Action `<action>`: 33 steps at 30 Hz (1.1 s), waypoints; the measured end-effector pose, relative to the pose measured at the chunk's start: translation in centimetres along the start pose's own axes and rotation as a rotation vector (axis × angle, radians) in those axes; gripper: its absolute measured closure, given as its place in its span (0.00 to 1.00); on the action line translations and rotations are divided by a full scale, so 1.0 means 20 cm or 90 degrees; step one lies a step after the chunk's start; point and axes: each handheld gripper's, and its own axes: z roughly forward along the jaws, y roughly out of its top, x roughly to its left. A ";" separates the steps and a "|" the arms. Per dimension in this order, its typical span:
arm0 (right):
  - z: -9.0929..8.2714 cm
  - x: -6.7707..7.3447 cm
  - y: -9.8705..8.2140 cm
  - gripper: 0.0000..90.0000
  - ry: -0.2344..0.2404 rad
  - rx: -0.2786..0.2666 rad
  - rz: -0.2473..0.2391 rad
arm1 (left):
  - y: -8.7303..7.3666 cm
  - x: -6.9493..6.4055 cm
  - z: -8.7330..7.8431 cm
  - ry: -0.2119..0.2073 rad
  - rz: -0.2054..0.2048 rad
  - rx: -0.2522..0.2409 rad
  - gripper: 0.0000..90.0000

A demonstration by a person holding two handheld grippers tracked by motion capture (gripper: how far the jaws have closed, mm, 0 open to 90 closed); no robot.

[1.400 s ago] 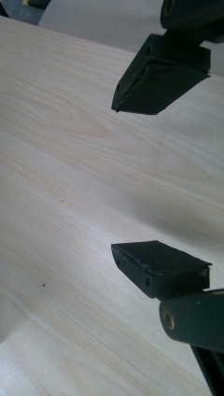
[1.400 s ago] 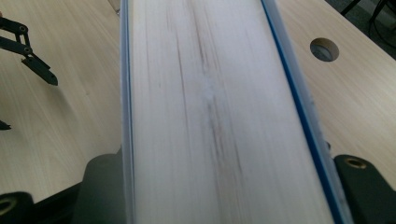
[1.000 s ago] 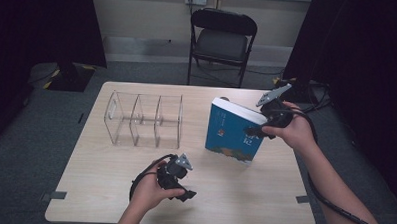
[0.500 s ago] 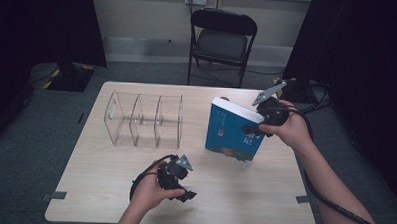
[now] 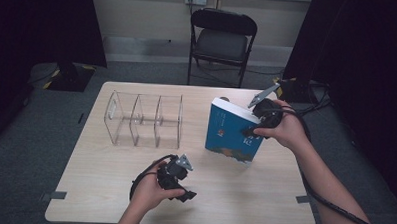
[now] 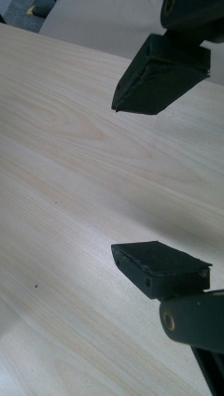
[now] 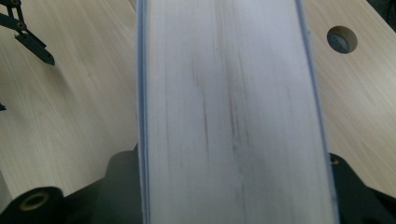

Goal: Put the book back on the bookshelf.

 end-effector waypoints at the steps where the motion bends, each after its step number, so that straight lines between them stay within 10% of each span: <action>1: 0.00 0.00 0.00 0.54 0.002 -0.005 0.015 | 0.00 0.00 0.00 0.000 -0.006 -0.005 0.29; 33: -0.01 0.06 0.00 0.68 -0.007 -0.007 -0.023 | -0.04 0.02 -0.03 0.016 -0.004 0.000 0.28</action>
